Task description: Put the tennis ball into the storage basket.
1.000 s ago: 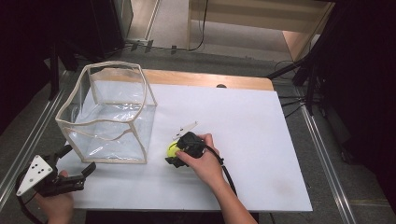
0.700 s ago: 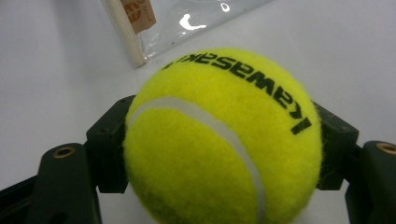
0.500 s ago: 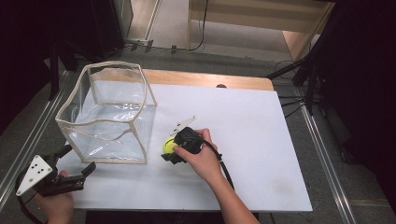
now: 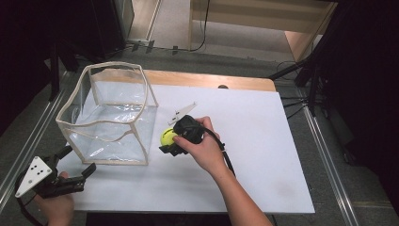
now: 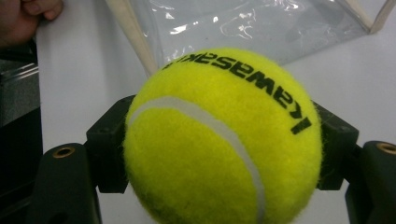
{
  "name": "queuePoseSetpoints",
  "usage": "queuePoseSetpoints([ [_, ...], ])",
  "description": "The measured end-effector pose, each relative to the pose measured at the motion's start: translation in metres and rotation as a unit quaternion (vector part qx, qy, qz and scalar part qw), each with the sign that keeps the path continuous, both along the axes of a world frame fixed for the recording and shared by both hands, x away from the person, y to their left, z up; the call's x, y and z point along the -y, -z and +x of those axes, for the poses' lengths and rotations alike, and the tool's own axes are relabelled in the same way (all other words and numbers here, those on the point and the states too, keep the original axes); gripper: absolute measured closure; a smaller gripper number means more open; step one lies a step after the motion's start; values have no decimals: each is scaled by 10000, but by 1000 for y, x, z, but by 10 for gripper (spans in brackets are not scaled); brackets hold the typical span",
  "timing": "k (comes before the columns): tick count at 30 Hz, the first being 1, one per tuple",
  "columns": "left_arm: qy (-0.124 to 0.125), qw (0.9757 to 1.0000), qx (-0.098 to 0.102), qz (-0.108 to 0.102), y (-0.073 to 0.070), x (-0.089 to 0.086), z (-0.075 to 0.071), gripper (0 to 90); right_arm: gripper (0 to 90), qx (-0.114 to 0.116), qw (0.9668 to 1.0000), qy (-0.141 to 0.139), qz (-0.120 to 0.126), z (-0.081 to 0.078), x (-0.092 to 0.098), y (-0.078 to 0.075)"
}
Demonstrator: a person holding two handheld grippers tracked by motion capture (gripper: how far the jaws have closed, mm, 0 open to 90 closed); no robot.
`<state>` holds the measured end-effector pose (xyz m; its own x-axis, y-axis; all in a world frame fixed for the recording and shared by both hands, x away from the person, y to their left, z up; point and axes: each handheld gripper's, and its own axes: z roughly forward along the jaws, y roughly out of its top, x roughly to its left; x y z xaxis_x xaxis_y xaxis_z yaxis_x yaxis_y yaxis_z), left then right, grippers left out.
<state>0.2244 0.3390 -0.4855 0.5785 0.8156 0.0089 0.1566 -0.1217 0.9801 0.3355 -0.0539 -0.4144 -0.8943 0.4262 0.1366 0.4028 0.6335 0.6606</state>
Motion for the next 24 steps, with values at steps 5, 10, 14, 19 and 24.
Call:
queuePoseSetpoints([
  [5, 9, 10000, 11, -18, 0, -1, 0, 1, 234, 2, 10000, -70, 39, 0, -5, -10],
  [10, 28, 10000, 2, -24, 0, -1, 0, 1, 234, -38, 9998, -178, 33, 3, -8, -19],
  [14, 40, 10000, -1, -44, 0, -1, 0, 1, 234, 39, 9996, -269, 120, 3, -9, -27],
  [19, 37, 10000, 8, -46, 0, -2, 0, 1, 233, 6, 9996, -235, 145, 4, -11, -36],
  [24, 35, 10000, -4, -72, 0, -2, 0, 1, 233, 41, 9996, -249, 150, 7, -15, -44],
])
